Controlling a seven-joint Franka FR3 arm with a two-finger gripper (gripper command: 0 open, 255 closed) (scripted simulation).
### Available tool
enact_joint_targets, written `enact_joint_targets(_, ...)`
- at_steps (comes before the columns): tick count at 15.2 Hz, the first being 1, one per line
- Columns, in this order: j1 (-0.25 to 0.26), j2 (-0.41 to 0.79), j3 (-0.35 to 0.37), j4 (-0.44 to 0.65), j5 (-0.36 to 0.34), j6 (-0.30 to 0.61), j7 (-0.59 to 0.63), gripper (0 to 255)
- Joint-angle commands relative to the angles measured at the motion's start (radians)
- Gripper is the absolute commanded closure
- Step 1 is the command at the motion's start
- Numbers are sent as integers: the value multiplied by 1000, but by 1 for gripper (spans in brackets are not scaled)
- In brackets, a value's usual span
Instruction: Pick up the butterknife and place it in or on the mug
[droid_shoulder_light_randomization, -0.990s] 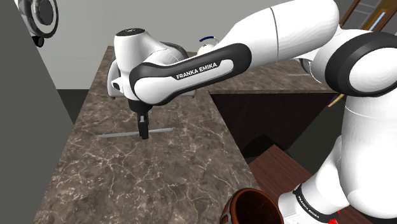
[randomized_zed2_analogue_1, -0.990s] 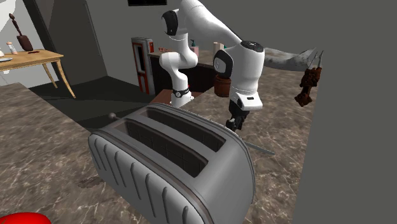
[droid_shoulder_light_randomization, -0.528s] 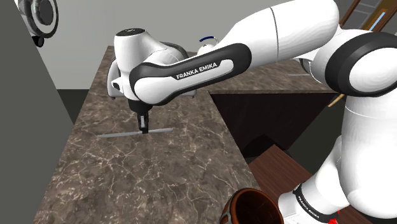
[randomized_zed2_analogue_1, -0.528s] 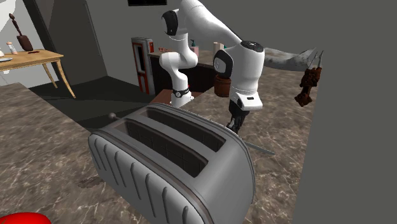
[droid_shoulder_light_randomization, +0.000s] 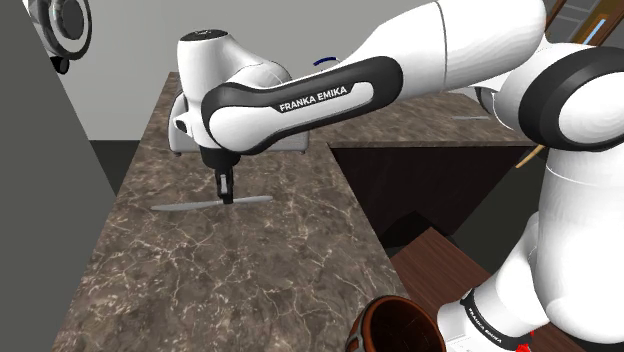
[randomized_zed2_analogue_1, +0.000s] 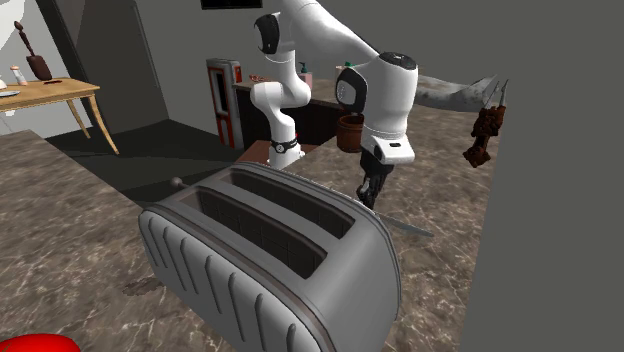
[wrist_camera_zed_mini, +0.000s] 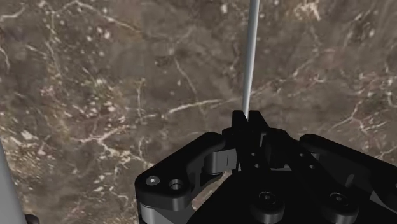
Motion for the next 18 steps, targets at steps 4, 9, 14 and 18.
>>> enact_joint_targets(4,0,-20,4,39,9,-59,-7,255)
enact_joint_targets(9,0,-36,8,83,16,-118,-12,255)
enact_joint_targets(14,2,-47,10,135,21,-179,-18,255)
enact_joint_targets(18,5,-52,12,182,23,-231,-21,255)
